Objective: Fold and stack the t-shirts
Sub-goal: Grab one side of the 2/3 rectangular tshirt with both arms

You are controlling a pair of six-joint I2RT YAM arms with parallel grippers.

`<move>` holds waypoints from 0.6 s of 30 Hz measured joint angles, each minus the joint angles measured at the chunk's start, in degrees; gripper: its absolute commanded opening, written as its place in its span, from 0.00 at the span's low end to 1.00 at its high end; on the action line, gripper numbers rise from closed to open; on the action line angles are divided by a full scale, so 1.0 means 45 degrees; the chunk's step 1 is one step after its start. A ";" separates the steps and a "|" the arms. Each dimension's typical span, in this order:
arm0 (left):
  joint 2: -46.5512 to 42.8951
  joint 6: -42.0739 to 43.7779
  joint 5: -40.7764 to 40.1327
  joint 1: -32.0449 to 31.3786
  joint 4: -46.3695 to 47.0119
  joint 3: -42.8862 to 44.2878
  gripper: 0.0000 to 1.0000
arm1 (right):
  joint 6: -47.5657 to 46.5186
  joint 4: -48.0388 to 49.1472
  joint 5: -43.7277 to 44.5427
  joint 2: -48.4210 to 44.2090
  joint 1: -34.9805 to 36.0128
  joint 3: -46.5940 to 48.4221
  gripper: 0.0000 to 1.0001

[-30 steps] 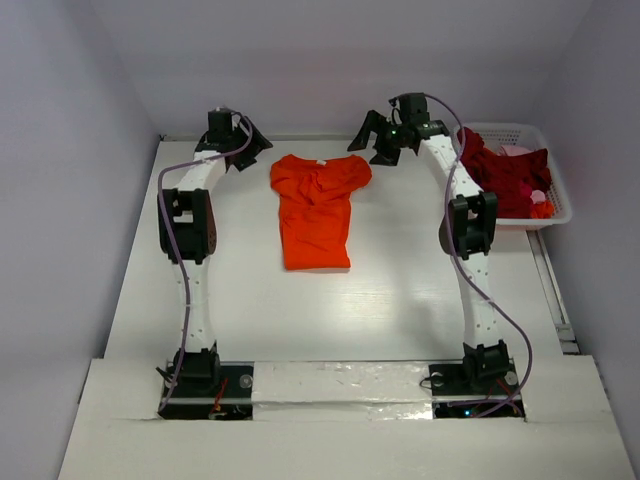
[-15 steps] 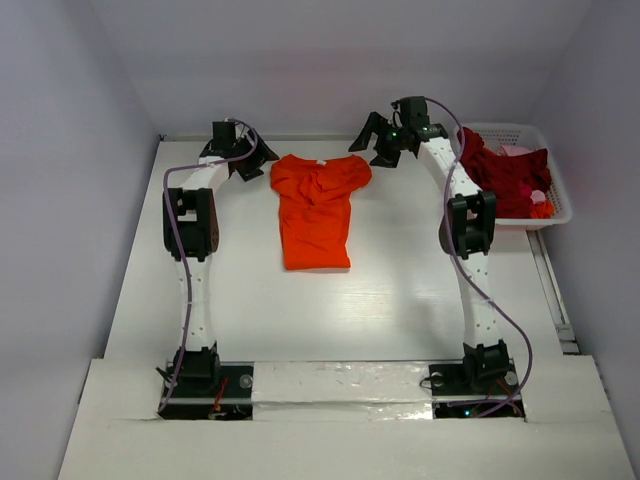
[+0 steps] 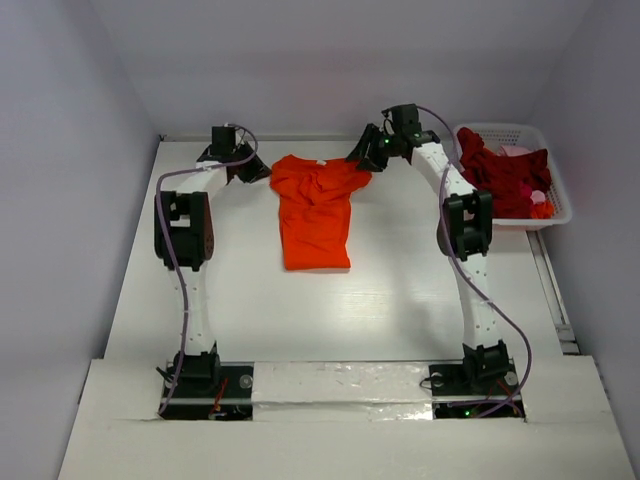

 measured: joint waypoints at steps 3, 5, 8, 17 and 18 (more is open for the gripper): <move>-0.1676 0.0262 -0.0627 -0.0170 -0.0209 -0.0515 0.00 | -0.0432 -0.0160 0.0262 -0.1190 0.0447 -0.1326 0.00; -0.3099 0.0418 -0.1229 -0.0316 -0.0185 -0.0840 0.00 | -0.0685 -0.0355 0.0495 -0.2006 0.0767 -0.1739 0.00; -0.5396 0.0583 -0.2191 -0.0704 -0.0316 -0.1273 0.00 | -0.1132 -0.0593 0.0903 -0.3196 0.1316 -0.1991 0.00; -0.8320 0.0559 -0.3653 -0.3643 -0.1064 -0.5406 0.00 | -0.2166 -0.1472 0.2399 -0.5751 0.4119 -0.5051 0.00; -0.8281 0.0486 -0.3677 -0.3784 -0.1321 -0.6178 0.00 | -0.2137 -0.1433 0.2477 -0.5892 0.4498 -0.5843 0.00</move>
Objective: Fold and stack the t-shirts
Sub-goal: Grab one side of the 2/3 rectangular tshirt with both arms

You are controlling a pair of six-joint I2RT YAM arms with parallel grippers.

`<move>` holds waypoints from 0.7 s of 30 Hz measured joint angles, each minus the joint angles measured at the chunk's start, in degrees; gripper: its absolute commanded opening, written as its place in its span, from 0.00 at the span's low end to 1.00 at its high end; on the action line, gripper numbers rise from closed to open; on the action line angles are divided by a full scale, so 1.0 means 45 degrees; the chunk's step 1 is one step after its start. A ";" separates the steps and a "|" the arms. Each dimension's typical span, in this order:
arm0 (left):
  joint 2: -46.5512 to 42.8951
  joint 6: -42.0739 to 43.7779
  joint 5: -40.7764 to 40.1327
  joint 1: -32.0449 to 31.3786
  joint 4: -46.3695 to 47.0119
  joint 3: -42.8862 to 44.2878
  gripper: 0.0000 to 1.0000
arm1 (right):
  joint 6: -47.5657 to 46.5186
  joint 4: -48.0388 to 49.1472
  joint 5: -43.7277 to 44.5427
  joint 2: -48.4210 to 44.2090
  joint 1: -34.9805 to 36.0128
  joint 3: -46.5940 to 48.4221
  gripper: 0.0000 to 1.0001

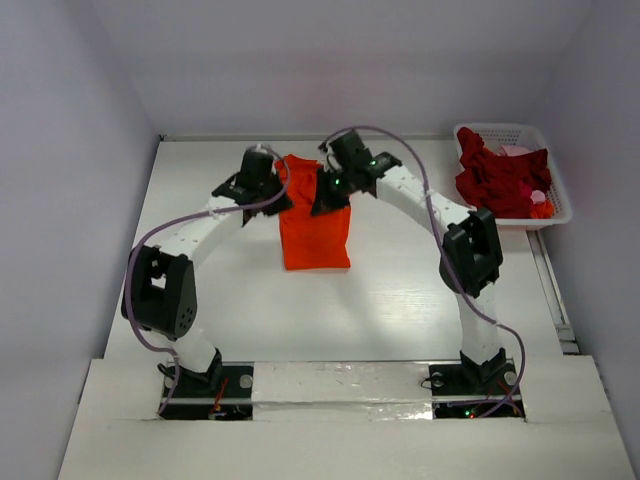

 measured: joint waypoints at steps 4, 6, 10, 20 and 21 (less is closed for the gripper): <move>0.0044 -0.0330 -0.0078 -0.0083 -0.1355 -0.2137 0.00 | 0.0058 -0.0141 0.0325 -0.0180 0.0928 -0.2370 0.00; 0.0058 -0.0437 -0.0131 -0.0083 -0.1719 -0.2385 0.00 | 0.0141 -0.0155 0.0539 -0.0204 0.1044 -0.3162 0.00; 0.0068 -0.0529 -0.0272 -0.0087 -0.1443 -0.2385 0.00 | 0.0165 -0.0112 0.1180 -0.0272 0.0933 -0.3745 0.00; 0.0257 -0.0578 -0.0204 -0.0228 -0.0699 -0.2040 0.00 | 0.0180 0.0107 0.1617 -0.0340 0.0777 -0.3405 0.00; 0.0413 -0.0583 -0.0185 -0.0257 -0.0641 -0.2040 0.00 | 0.0199 0.0126 0.1603 -0.0340 0.0777 -0.3400 0.00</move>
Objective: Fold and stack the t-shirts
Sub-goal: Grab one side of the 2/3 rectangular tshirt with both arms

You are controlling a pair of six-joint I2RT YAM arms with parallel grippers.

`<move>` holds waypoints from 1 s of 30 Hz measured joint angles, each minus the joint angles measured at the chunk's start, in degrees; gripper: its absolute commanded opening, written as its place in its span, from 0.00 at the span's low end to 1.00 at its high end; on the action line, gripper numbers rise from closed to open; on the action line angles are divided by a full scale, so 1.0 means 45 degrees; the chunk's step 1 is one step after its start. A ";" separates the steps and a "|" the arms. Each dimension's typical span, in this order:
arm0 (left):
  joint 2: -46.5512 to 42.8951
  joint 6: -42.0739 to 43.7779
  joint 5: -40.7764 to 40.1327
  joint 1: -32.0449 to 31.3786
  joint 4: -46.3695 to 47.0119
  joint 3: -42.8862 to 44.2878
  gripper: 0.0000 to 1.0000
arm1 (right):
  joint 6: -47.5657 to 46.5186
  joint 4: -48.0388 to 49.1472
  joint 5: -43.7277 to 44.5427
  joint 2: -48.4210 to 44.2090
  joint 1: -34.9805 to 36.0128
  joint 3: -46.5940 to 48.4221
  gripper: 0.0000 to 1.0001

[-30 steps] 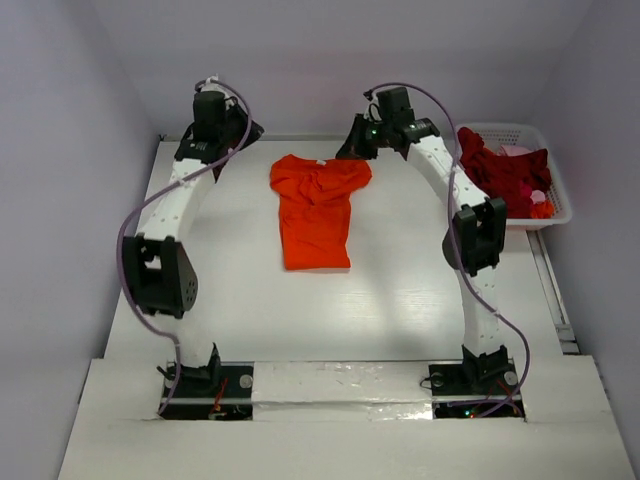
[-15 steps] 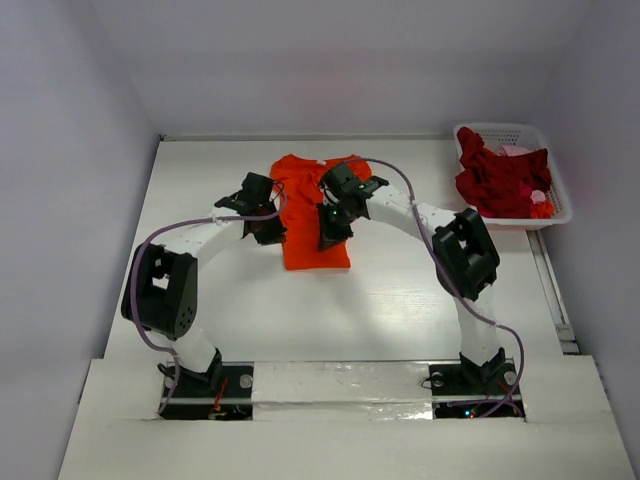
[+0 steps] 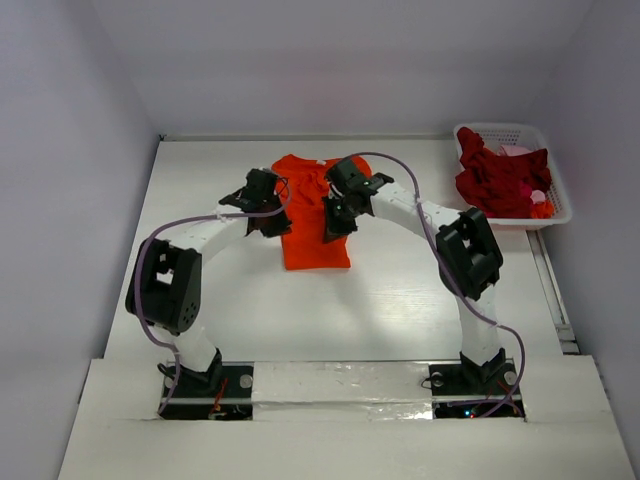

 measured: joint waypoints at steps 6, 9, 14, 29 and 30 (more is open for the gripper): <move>0.1549 -0.0024 0.0243 -0.0267 0.0083 0.0044 0.00 | 0.0189 0.0049 -0.0238 0.0073 0.0000 -0.0078 0.00; 0.2157 -0.0136 0.0549 -0.0379 0.0189 0.0112 0.00 | 0.0257 0.0272 -0.0296 0.0073 0.0000 -0.0389 0.00; 0.2380 -0.0243 0.0709 -0.0622 0.0597 0.0185 0.00 | 0.0457 0.0869 -0.0389 0.0073 0.0000 -0.1569 0.00; 0.1977 -0.0763 0.0801 -0.1540 0.1030 -0.0500 0.00 | 0.1574 0.3949 -0.1093 -0.1773 -0.0063 -0.5863 0.00; 0.1865 -0.0767 0.0704 -0.1642 0.0816 -0.0559 0.00 | 0.1613 0.3997 -0.1098 -0.1982 -0.0063 -0.6135 0.00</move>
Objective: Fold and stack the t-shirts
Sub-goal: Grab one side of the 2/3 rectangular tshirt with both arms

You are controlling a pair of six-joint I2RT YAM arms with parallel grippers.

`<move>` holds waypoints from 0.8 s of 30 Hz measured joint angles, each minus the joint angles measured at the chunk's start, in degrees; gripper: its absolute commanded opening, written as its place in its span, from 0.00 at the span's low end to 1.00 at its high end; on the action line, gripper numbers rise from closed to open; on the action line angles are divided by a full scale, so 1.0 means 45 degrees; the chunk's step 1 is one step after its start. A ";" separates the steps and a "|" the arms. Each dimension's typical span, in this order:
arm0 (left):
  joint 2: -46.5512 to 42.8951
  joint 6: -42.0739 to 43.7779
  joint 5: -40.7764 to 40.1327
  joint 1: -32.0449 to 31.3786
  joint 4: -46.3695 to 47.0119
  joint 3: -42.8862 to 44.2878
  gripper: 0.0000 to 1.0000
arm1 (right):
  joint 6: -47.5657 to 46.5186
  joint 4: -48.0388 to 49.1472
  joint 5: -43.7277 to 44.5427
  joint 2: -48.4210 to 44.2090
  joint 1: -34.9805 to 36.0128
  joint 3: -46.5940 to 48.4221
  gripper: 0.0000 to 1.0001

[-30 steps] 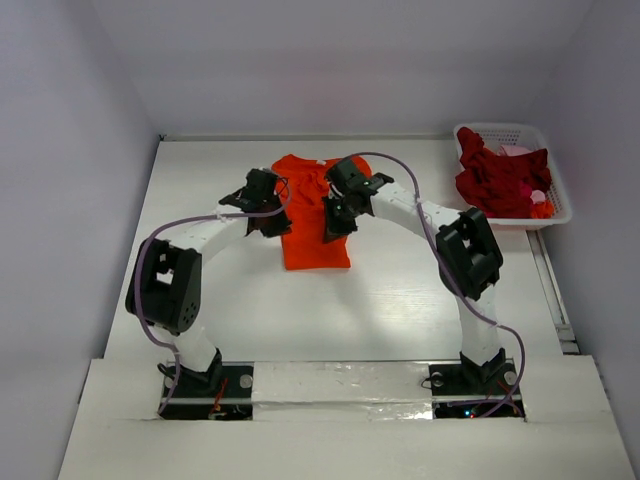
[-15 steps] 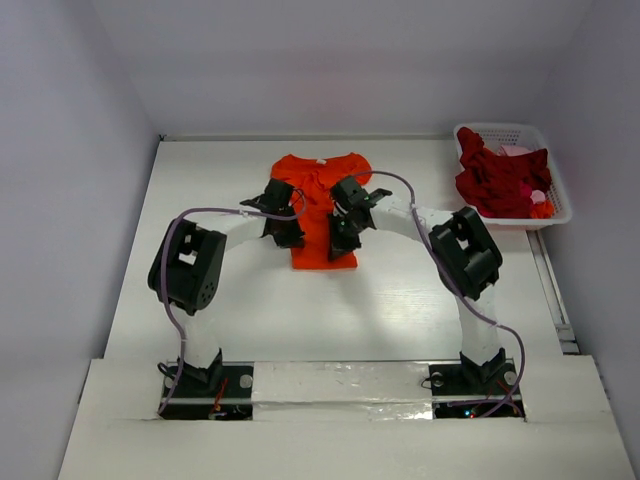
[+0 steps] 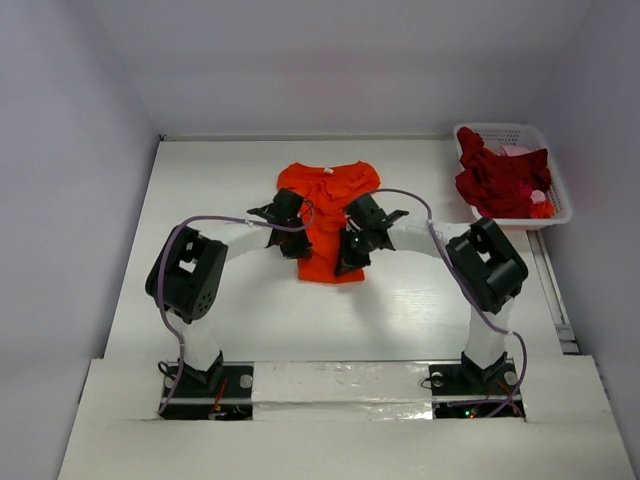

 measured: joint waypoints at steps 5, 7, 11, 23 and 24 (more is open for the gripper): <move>-0.1020 -0.0199 -0.0364 -0.0491 -0.0981 -0.0899 0.00 | 0.0053 -0.0136 0.0112 -0.1151 0.0005 -0.1195 0.00; -0.1375 -0.0277 -0.0418 -0.0656 -0.1341 -0.1214 0.00 | 0.0058 -0.0204 0.0136 -0.1569 0.0005 -0.1574 0.00; -0.1948 -0.0427 -0.0583 -0.0996 -0.1885 -0.1734 0.00 | 0.0058 -0.0350 0.0204 -0.2322 0.0087 -0.2244 0.00; -0.2608 -0.0855 -0.0704 -0.1491 -0.2210 -0.2414 0.00 | 0.0165 -0.0821 0.0539 -0.3638 0.1010 -0.3143 0.00; -0.2647 -0.0884 -0.0699 -0.1506 -0.2200 -0.2458 0.00 | 0.0189 -0.0831 0.0563 -0.3682 0.1025 -0.3162 0.00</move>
